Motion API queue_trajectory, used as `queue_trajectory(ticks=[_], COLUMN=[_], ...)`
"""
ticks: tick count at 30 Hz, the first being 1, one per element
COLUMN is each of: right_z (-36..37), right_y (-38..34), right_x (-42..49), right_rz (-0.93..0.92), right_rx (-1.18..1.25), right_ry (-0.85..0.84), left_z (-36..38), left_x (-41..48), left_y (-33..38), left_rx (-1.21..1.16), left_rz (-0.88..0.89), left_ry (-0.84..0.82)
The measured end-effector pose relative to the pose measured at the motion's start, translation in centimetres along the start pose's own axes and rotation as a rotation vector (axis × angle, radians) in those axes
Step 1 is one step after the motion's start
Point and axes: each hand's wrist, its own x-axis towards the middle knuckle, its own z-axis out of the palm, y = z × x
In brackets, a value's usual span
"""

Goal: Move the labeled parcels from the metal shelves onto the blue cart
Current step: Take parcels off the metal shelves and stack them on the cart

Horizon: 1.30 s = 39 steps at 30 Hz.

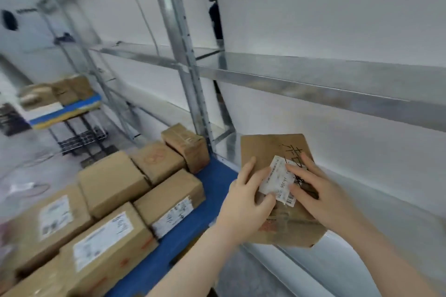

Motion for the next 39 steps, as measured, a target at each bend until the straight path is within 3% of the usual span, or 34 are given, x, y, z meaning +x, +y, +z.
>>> queue_trajectory(ticks=[6,11,16,22,33,37,39], right_z=[13.2,24.6,34.4,43.1,46.9,43.9,40.3], right_y=[-15.3,-25.8,-32.5,-34.3,-37.4,-36.9,-35.0], right_x=[7.2,10.6,13.4,14.0,14.1,13.8,13.2], right_rz=[-0.329,-0.506,-0.55,-0.492,-0.445,-0.387,-0.338], right_rx=[0.068,0.15,0.144,0.163,0.128,0.205,0.269], right_ry=[-0.239,-0.386,-0.511,-0.616,-0.618,-0.572,-0.47], left_z=[-17.7,-29.3,-36.3,-39.2,-41.9,-42.2,-41.3], left_x=[-7.0,-12.7,-15.8,-18.4,-19.8,-18.4,-16.2], left_y=[-7.5,-13.7,-20.8,-27.9,-30.0,-27.8,-25.3], left_rx=[0.124,0.232,0.272,0.23,0.191,0.419,0.53], left_rz=[-0.219,-0.375,-0.5,-0.636,-0.734,-0.815,-0.722], left_ry=[0.314,0.448,0.482,0.42,0.403,0.391,0.424])
